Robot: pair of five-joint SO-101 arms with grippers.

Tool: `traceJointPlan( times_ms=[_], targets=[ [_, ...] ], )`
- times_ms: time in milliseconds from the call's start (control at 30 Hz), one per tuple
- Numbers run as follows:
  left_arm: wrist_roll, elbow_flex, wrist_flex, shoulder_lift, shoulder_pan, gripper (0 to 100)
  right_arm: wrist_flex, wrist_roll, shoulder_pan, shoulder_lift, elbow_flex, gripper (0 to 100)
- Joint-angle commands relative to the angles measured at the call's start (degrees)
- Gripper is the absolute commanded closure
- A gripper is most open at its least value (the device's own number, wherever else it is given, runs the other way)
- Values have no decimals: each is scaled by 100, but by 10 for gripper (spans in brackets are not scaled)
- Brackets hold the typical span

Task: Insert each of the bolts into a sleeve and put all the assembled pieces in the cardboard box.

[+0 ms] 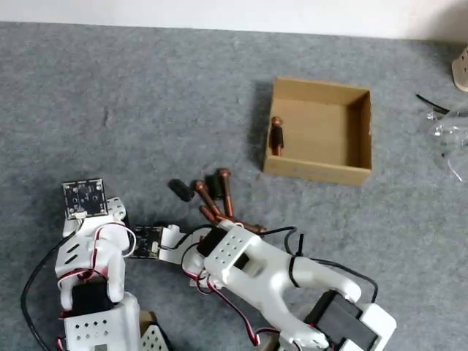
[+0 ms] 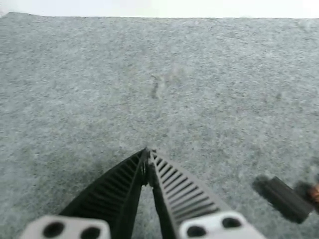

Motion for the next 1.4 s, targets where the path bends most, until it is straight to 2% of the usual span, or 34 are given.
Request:
traceJointPlan(
  times_ms=[0, 67, 200, 233, 467, 867, 1167, 1367],
  targets=[
    [44, -259, -132, -84, -13, 993, -338, -9, -31, 277, -119, 850],
    [44, -259, -132, -84, -13, 993, -338, -9, -40, 295, -198, 865],
    [44, -259, -132, -84, -13, 993, -338, -18, -31, 295, -224, 993],
    [44, -259, -132, -84, -13, 993, -338, -18, -22, 286, -224, 997],
    [44, -259, -132, -84, -4, 993, -303, -18, 303, -92, -189, 995],
    [35, -259, -132, -84, 4, 993, -207, -299, 1138, -3477, 1068, 995],
    [35, -251, -132, -75, 22, 993, -268, -923, 2325, -4822, 1719, 995],
    [35, -259, -132, -31, 382, 993, -1130, -1020, 3064, -5007, 2738, 995]
  ],
)
